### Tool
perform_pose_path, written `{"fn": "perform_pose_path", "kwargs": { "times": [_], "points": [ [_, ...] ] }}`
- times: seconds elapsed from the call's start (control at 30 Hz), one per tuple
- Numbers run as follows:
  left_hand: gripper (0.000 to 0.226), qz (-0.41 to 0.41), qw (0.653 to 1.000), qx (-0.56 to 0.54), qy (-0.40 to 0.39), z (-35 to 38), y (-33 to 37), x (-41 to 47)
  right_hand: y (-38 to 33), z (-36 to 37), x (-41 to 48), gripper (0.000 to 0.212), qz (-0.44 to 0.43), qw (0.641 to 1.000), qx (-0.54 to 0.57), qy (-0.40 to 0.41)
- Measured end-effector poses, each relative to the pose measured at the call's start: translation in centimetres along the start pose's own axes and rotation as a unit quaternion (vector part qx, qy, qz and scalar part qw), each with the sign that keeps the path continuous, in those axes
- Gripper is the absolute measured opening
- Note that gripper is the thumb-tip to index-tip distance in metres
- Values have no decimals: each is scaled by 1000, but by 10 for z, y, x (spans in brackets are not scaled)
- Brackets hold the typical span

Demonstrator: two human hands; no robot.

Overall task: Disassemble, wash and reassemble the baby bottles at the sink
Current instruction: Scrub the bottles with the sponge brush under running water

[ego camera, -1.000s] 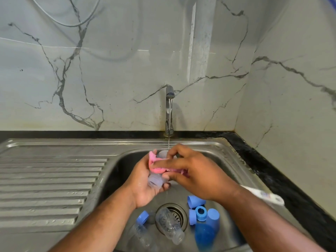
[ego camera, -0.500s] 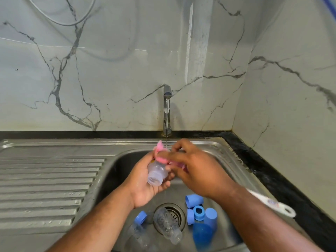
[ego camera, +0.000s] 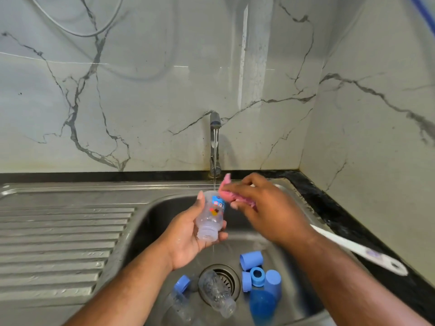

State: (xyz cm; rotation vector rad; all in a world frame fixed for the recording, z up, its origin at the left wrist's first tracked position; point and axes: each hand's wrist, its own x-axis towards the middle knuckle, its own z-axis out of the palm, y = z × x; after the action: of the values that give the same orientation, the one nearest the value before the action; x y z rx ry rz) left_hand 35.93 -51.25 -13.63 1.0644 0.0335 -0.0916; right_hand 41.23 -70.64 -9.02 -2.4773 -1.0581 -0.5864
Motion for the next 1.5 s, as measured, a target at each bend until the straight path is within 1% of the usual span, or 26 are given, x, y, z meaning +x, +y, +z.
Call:
{"fn": "perform_pose_path", "kwargs": {
  "times": [0.03, 0.1, 0.13, 0.2, 0.27, 0.37, 0.43, 0.53, 0.57, 0.63, 0.7, 0.77, 0.8, 0.83, 0.93, 1.0, 1.03, 1.1, 1.13, 1.23, 1.27, 1.3, 1.37, 1.4, 1.43, 1.5],
  "points": [
    [44, 20, 999, 49, 7, 0, -2, 0, 5, -3, 0, 42, 20, 1000, 0, 20],
    [37, 73, 981, 182, 8, 0, -5, -1, 11, -9, 1, 43, 39, 995, 69, 57],
    [39, 97, 968, 233, 4, 0, -6, -1, 11, -12, 1, 44, 35, 992, 100, 67],
    [53, 119, 956, 269, -4, -1, -9, 0, 6, -11, 1, 46, 21, 993, 112, 42],
    [64, 137, 957, 254, -9, -2, -10, 1, -2, -3, -1, 47, -3, 995, 102, -13],
    [68, 147, 961, 232, -5, -3, -11, 2, 3, 1, -1, 40, -20, 985, 166, -50],
    [66, 143, 962, 233, -7, -4, -12, 2, 12, -3, -1, 35, 0, 984, 172, -36],
    [65, 140, 960, 244, -19, -4, -13, 2, 10, 3, -2, 37, 11, 994, 111, -9],
    [67, 140, 960, 242, -22, -3, -14, 2, 4, 6, -2, 38, -1, 993, 116, -16],
    [68, 142, 960, 239, -25, -3, -14, 2, 0, 6, -2, 37, -25, 983, 177, -48],
    [70, 142, 960, 240, -26, -4, -14, 2, 3, -4, -1, 31, -6, 975, 212, -61],
    [69, 141, 957, 252, -24, -4, -14, 3, 9, -6, -1, 28, 26, 988, 149, -25],
    [68, 141, 956, 257, -22, -5, -14, 3, 8, -4, -1, 29, 27, 993, 114, -14],
    [67, 141, 956, 257, -23, -5, -15, 3, 3, -1, -2, 31, 15, 994, 109, -13],
    [65, 140, 954, 261, -33, -6, -15, 3, -6, 6, -3, 34, -42, 979, 196, -48],
    [67, 137, 955, 261, -39, -6, -15, 4, -1, -2, -2, 30, -8, 972, 230, -48],
    [68, 137, 955, 262, -37, -6, -15, 4, 2, -4, -1, 29, 16, 976, 214, -27],
    [70, 141, 952, 270, -28, -6, -16, 5, 2, -2, -1, 29, 36, 989, 142, 9],
    [69, 144, 950, 275, -26, -6, -16, 5, -3, 1, -1, 31, 28, 990, 137, 6],
    [65, 152, 941, 301, -36, -10, -15, 6, -11, 2, -4, 32, -49, 976, 205, -58],
    [65, 155, 936, 313, -38, -10, -15, 6, -9, 0, -5, 33, -56, 974, 209, -70],
    [67, 155, 933, 322, -38, -10, -15, 6, -5, 0, -4, 34, -40, 977, 199, -66],
    [73, 152, 931, 329, -35, -9, -16, 6, 0, 2, -1, 35, 10, 991, 134, -27],
    [75, 152, 929, 335, -33, -8, -17, 6, -2, 4, -1, 35, 14, 994, 110, -17],
    [74, 154, 926, 343, -29, -8, -18, 6, -4, 5, -1, 35, -4, 993, 114, -23],
    [68, 160, 920, 357, -26, -10, -19, 7, -7, 6, -3, 34, -63, 980, 175, -70]
  ]
}}
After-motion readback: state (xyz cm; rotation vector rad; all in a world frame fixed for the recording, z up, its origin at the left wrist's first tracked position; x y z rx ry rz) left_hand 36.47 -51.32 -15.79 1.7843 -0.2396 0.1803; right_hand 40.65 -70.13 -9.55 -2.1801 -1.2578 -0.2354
